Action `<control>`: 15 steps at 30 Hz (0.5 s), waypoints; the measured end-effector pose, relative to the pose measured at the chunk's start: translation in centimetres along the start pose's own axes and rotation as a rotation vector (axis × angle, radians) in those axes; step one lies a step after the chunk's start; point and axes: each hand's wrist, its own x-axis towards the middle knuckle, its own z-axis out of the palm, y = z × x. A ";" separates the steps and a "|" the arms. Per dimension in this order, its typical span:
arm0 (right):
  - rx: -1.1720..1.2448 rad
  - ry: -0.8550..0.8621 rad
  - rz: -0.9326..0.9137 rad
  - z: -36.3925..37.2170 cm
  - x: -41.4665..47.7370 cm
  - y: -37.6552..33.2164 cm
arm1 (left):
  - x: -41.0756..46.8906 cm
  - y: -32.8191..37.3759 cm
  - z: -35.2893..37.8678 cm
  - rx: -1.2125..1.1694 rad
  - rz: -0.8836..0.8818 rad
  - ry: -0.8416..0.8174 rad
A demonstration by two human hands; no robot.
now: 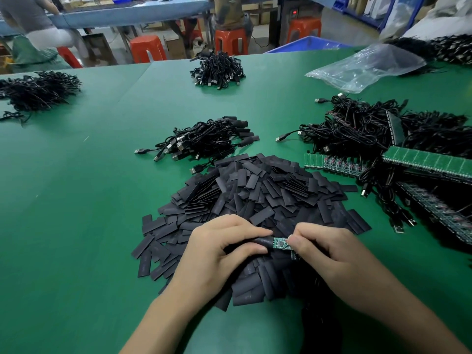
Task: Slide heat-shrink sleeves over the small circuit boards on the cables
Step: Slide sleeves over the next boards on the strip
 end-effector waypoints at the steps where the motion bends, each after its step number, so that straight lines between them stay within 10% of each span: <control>1: 0.008 -0.009 0.009 0.0 0.0 0.1 | 0.0 0.0 -0.2 -0.008 0.003 -0.025; 15: 0.088 -0.052 0.045 -0.1 0.3 0.8 | 0.0 -0.6 -0.1 0.063 0.095 -0.043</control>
